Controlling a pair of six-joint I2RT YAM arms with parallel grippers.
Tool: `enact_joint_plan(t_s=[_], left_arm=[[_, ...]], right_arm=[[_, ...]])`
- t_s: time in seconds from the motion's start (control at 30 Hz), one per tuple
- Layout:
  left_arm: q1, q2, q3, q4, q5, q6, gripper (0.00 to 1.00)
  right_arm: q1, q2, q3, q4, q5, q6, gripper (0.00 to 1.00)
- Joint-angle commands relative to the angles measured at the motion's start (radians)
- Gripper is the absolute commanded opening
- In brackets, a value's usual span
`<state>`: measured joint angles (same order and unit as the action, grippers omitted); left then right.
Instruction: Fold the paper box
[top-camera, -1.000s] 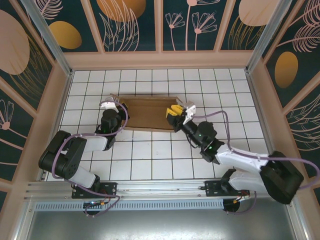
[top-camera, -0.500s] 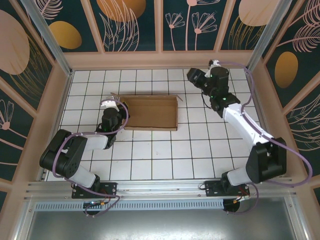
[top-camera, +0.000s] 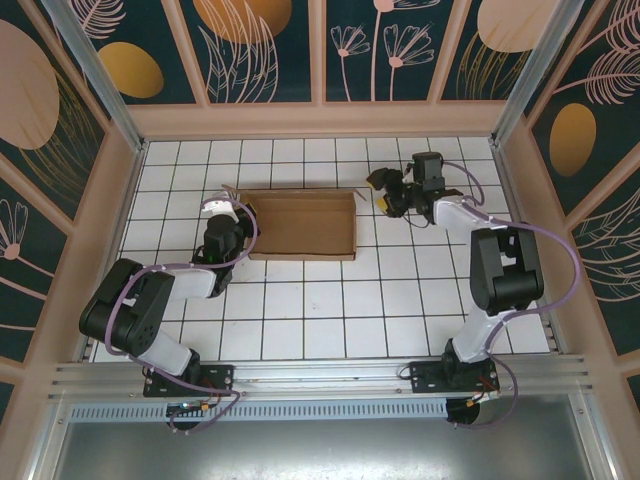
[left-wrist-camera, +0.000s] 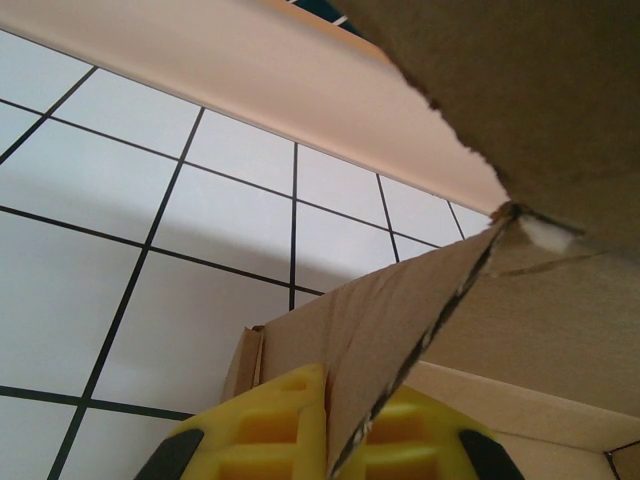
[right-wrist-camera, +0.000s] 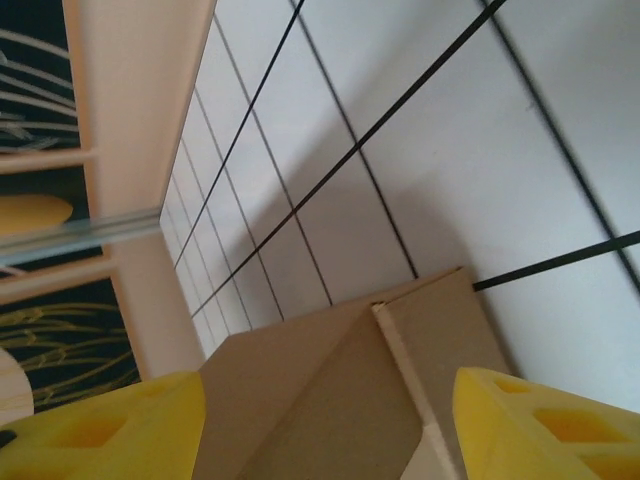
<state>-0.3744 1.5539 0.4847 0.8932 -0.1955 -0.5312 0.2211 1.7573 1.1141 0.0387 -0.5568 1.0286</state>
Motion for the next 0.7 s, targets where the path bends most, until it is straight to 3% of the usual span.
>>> enact_joint_plan(t_s=[0.0, 0.23, 0.67], left_arm=[[-0.002, 0.047, -0.031, -0.231, -0.01, 0.016, 0.01], [-0.002, 0.036, -0.035, -0.232, -0.012, 0.021, 0.0], [-0.001, 0.027, -0.043, -0.24, -0.013, 0.024, 0.0]], right_arm=[[0.037, 0.031, -0.022, 0.132, -0.095, 0.097, 0.67], [0.096, 0.052, -0.077, 0.242, -0.114, 0.155, 0.67], [0.088, 0.041, -0.165, 0.327, -0.129, 0.134, 0.63]])
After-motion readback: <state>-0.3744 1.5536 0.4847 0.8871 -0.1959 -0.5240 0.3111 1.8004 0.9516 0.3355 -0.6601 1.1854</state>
